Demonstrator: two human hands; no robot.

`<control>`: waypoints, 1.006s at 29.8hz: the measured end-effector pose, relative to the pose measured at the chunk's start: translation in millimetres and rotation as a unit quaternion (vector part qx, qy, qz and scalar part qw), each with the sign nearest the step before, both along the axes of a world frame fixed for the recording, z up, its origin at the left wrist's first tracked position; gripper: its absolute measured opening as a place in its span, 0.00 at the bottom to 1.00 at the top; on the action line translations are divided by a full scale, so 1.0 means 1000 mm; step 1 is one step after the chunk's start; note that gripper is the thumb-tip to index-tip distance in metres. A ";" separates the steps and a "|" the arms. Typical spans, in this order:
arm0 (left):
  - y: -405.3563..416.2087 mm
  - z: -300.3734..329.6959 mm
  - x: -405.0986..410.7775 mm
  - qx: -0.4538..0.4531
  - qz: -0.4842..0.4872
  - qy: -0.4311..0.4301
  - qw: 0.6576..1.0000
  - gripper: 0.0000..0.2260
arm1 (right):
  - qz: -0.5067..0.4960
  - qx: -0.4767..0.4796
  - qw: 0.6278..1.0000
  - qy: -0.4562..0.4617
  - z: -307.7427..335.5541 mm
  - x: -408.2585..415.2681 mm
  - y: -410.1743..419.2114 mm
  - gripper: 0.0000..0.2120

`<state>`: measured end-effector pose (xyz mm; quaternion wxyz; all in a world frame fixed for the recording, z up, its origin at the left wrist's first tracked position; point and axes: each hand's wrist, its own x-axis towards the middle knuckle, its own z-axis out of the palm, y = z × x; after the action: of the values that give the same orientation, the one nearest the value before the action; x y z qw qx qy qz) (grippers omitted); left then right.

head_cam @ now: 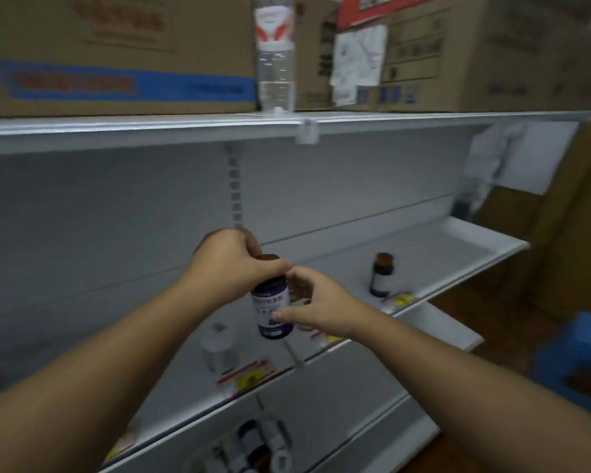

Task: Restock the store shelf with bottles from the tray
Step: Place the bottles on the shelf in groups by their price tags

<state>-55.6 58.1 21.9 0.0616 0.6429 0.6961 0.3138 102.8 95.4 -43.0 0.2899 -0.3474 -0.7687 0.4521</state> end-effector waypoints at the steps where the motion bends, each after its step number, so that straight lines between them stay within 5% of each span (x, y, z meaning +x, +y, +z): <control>1: 0.013 -0.003 0.021 0.006 -0.013 -0.002 1.000 0.19 | -0.020 0.008 1.000 -0.003 -0.001 0.022 0.008 0.25; 8: 0.103 -0.029 0.154 -0.042 -0.153 0.035 0.987 0.29 | -0.155 0.037 0.987 0.002 -0.021 0.184 0.085 0.21; 13: 0.142 -0.050 0.185 -0.057 -0.134 0.153 0.977 0.30 | -0.230 0.030 0.973 -0.005 -0.053 0.269 0.159 0.23; 20: 0.143 -0.082 0.198 -0.130 -0.096 0.239 0.958 0.31 | -0.213 -0.015 0.976 -0.038 -0.111 0.267 0.227 0.22; 30: 0.131 -0.090 0.190 -0.121 -0.057 0.216 0.967 0.30 | -0.168 -0.018 0.984 -0.060 -0.133 0.242 0.239 0.23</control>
<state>133.9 189.3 -67.6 0.0051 0.7220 0.6876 0.0766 344.4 334.7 -175.6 0.3084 -0.5032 -0.7073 0.3892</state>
